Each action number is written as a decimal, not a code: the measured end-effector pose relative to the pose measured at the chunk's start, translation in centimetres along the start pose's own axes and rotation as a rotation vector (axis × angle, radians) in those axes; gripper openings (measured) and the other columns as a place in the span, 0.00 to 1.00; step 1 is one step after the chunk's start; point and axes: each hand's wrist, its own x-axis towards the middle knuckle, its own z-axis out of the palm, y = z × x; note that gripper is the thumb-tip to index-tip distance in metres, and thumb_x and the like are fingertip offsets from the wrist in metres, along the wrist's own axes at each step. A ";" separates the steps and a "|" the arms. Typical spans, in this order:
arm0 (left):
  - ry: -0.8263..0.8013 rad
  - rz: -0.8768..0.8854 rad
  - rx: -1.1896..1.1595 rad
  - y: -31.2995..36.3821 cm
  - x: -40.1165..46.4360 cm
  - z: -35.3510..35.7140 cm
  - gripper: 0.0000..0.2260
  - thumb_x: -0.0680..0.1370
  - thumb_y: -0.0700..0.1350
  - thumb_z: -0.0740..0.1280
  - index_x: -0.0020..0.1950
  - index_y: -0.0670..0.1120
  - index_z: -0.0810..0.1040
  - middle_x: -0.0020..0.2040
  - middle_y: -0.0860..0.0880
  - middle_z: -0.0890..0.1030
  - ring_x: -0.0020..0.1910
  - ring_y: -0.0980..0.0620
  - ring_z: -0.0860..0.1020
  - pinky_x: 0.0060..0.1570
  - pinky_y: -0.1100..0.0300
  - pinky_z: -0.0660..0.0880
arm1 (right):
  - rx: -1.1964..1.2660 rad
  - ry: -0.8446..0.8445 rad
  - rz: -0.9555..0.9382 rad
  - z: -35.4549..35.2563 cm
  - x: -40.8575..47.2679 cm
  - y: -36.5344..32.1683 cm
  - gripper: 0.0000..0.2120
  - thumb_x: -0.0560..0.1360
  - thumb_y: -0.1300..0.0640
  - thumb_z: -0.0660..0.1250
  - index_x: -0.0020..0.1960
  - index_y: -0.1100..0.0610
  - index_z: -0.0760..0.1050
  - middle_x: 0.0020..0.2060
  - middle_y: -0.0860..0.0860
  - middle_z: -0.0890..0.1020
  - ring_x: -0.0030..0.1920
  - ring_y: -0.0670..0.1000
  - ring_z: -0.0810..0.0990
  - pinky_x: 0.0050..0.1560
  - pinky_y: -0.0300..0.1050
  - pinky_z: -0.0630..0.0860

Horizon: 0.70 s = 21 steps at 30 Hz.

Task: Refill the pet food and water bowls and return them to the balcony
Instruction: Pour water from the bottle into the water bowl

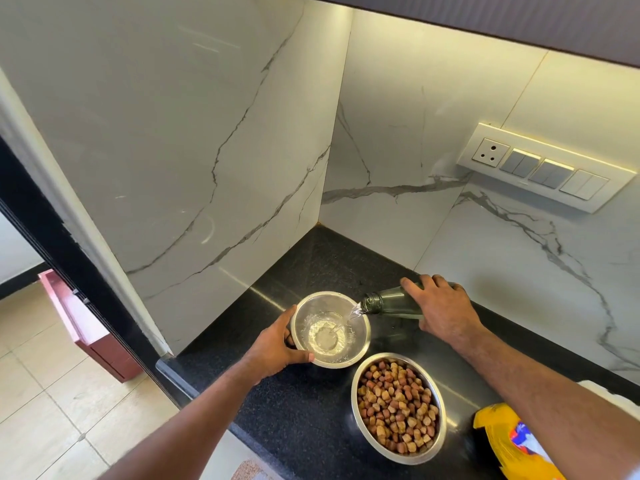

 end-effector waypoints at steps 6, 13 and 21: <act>-0.007 0.014 -0.009 0.0 0.1 0.0 0.53 0.66 0.52 0.83 0.82 0.58 0.53 0.71 0.55 0.72 0.62 0.59 0.70 0.68 0.55 0.66 | -0.027 0.014 0.016 -0.5 -0.2 0.5 0.48 0.70 0.45 0.78 0.79 0.42 0.50 0.73 0.56 0.70 0.72 0.59 0.70 0.68 0.65 0.74; -0.010 0.015 -0.023 -0.3 0.3 0.1 0.52 0.66 0.50 0.83 0.81 0.58 0.54 0.61 0.61 0.73 0.62 0.57 0.72 0.67 0.55 0.67 | -0.057 0.024 0.028 -1.2 -0.6 1.1 0.49 0.68 0.46 0.78 0.78 0.42 0.51 0.70 0.55 0.72 0.70 0.58 0.72 0.65 0.65 0.76; -0.004 0.015 -0.029 -0.6 0.5 0.2 0.51 0.67 0.49 0.83 0.81 0.59 0.54 0.58 0.63 0.70 0.62 0.58 0.70 0.71 0.50 0.66 | -0.089 0.029 0.036 -2.4 -1.3 1.4 0.48 0.68 0.45 0.79 0.79 0.43 0.53 0.70 0.54 0.72 0.71 0.58 0.72 0.66 0.64 0.76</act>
